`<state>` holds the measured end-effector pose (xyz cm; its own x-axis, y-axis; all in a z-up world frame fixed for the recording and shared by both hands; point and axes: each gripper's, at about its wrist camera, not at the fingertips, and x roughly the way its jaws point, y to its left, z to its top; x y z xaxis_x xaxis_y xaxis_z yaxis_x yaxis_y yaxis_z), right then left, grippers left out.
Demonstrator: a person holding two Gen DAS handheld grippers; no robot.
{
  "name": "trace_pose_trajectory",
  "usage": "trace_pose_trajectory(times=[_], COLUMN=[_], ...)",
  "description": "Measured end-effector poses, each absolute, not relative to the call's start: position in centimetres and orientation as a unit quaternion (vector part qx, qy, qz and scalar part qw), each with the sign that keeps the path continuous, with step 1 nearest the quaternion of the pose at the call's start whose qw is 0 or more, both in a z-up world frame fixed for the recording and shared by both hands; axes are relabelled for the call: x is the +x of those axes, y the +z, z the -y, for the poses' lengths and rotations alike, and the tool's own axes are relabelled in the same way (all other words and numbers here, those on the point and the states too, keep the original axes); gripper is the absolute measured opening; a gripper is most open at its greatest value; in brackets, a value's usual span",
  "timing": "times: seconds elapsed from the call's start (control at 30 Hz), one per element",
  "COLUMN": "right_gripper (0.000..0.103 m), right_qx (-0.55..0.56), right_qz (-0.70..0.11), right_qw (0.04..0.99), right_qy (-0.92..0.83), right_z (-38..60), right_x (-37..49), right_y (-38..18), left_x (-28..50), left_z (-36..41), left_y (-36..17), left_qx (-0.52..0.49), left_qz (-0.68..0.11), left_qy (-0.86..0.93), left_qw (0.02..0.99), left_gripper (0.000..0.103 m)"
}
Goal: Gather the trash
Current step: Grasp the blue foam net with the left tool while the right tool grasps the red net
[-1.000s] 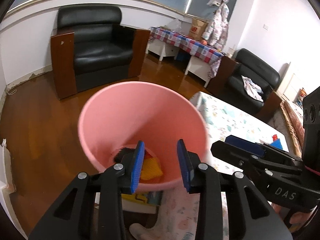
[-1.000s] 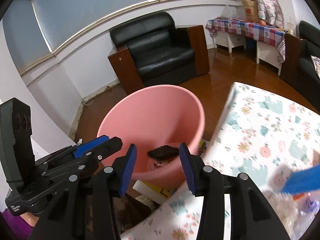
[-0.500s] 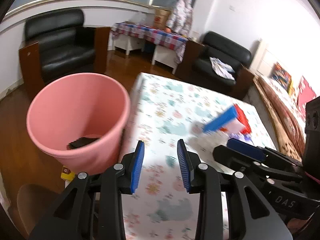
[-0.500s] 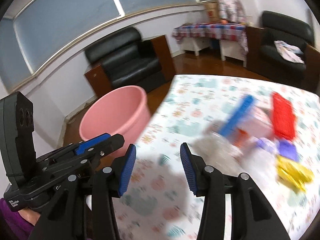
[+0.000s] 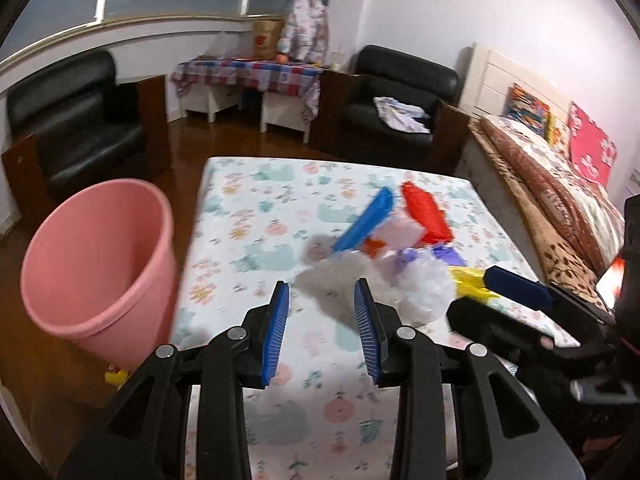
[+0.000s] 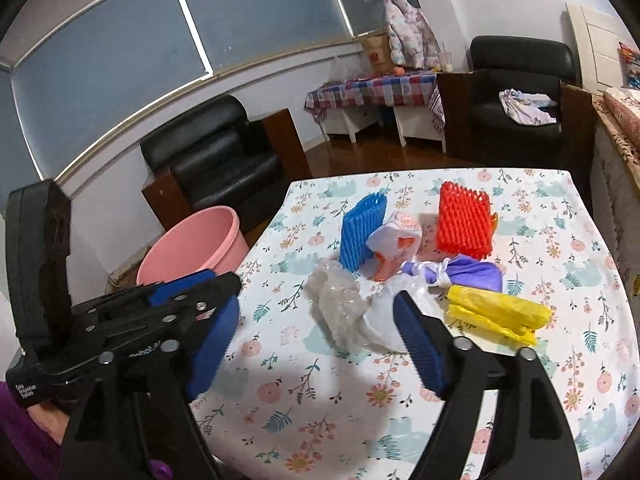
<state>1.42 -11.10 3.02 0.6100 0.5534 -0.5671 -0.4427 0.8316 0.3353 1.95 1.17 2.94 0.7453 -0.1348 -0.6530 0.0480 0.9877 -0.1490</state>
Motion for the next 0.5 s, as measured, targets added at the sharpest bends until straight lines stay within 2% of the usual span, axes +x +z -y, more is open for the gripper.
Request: trace_pose_trajectory(times=[0.23,0.5], right_gripper=[0.085,0.078], right_qx=[0.121,0.133], right_qz=[-0.371,-0.388], right_qw=[0.884,0.89], right_qy=[0.258,0.202], right_z=[13.3,17.3], right_x=[3.5,8.3], right_y=[1.5,0.3], left_x=[5.0,9.7], left_z=[1.1,3.6], left_y=[2.6,2.5], left_qx=[-0.044,-0.002], left_qz=[-0.374,-0.37], left_qy=[-0.083,-0.09], left_qw=[0.923,0.925], left_gripper=[0.034,0.034])
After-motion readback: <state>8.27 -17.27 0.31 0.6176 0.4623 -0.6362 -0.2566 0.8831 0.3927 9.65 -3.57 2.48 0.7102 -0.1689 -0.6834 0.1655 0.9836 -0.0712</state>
